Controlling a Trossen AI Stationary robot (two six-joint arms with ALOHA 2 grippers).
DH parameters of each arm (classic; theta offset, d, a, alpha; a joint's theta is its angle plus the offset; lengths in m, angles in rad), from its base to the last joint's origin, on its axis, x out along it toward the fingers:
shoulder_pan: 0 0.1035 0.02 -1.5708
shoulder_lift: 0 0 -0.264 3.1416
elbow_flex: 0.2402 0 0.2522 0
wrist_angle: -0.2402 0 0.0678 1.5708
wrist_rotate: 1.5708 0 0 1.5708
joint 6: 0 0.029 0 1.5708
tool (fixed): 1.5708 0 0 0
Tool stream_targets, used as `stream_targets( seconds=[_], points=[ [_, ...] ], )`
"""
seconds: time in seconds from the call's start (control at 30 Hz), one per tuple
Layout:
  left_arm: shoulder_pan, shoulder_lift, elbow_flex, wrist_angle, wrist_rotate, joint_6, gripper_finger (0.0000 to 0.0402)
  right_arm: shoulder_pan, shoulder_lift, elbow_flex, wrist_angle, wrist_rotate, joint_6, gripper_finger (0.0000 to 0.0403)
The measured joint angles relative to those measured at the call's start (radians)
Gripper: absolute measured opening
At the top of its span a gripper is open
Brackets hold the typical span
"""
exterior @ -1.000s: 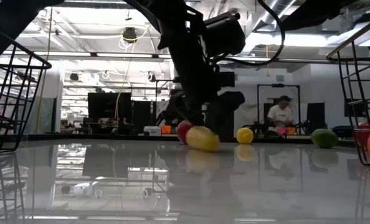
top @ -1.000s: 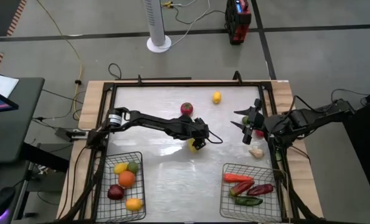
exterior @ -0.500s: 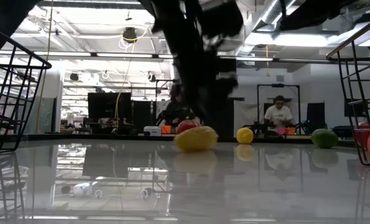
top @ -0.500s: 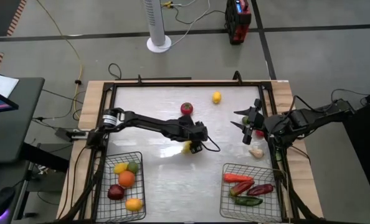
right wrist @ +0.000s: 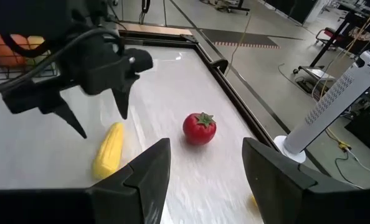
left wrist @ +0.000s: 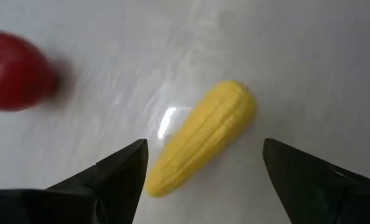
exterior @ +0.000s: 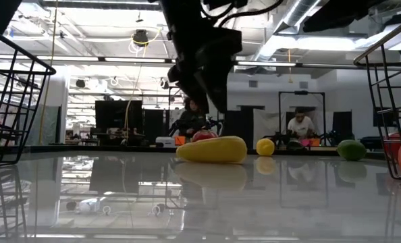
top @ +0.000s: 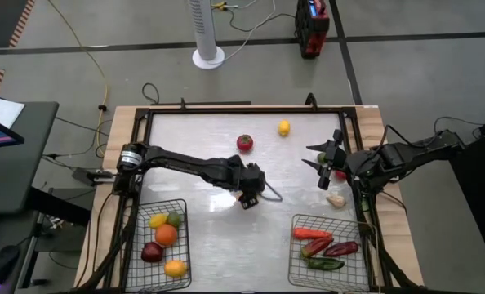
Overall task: Sort produce into baskets
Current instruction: Put the corn into the gold wire basket
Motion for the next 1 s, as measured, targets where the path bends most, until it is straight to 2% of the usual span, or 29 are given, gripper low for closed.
stream_targets(
  seconds=[0.17,0.33,0.43,0.63,0.8,0.9,1.0],
  points=[
    [-0.004,0.020,0.000,0.013,0.083,0.199,0.0304,0.000,0.001,0.000,0.001,-0.018,0.003,0.0225],
    [-0.005,0.046,-0.002,0.026,0.127,0.436,0.0304,0.000,0.001,0.000,0.001,-0.020,-0.003,0.0225],
    [0.004,0.059,0.000,0.041,0.157,0.526,0.0304,0.000,0.001,0.000,0.000,-0.020,-0.005,0.0225],
    [0.026,0.097,0.001,0.104,0.130,0.603,0.0304,-0.001,0.001,0.000,0.000,-0.020,-0.015,0.0225],
    [0.035,0.130,0.000,0.072,0.130,0.621,0.0294,-0.001,0.002,0.000,0.000,-0.020,-0.018,0.0225],
    [0.035,0.142,0.000,0.066,0.129,0.616,0.0262,-0.001,0.002,0.000,0.001,-0.020,-0.019,0.0225],
    [0.036,0.146,0.000,0.052,0.120,0.596,0.0211,-0.001,0.002,0.000,0.001,-0.020,-0.019,0.0225]
  ],
)
